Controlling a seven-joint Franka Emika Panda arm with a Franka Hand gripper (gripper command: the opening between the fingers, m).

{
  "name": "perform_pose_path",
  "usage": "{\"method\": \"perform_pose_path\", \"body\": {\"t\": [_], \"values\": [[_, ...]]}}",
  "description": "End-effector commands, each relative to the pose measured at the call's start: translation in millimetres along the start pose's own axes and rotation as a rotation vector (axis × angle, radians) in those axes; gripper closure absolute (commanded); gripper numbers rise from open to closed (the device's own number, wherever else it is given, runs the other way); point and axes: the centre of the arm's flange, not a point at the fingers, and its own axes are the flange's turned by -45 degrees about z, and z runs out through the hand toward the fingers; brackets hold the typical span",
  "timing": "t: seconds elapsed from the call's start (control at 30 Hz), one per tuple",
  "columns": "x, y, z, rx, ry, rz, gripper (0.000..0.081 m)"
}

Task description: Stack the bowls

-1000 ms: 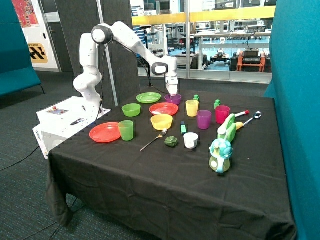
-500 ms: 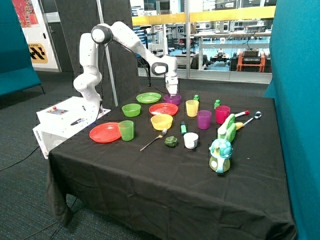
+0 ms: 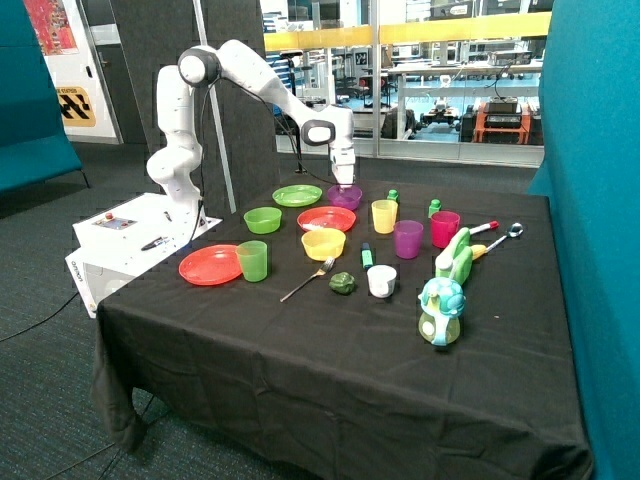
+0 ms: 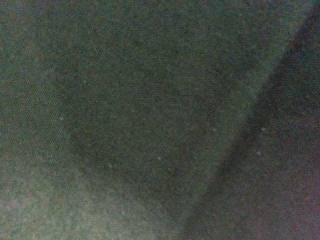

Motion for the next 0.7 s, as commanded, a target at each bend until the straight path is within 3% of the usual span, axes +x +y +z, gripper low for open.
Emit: {"method": "perform_pose_path", "body": {"t": [0.0, 0.37, 0.67], "values": [[1.2, 6.8, -21.0, 0.0092, -0.0042, -0.002, 0.0808], [-9.7, 14.9, -41.7, 0.0092, -0.0042, -0.001, 0.0808], [-24.1, 34.2, -73.4, 0.0092, -0.0043, 0.018, 0.0808]]}}
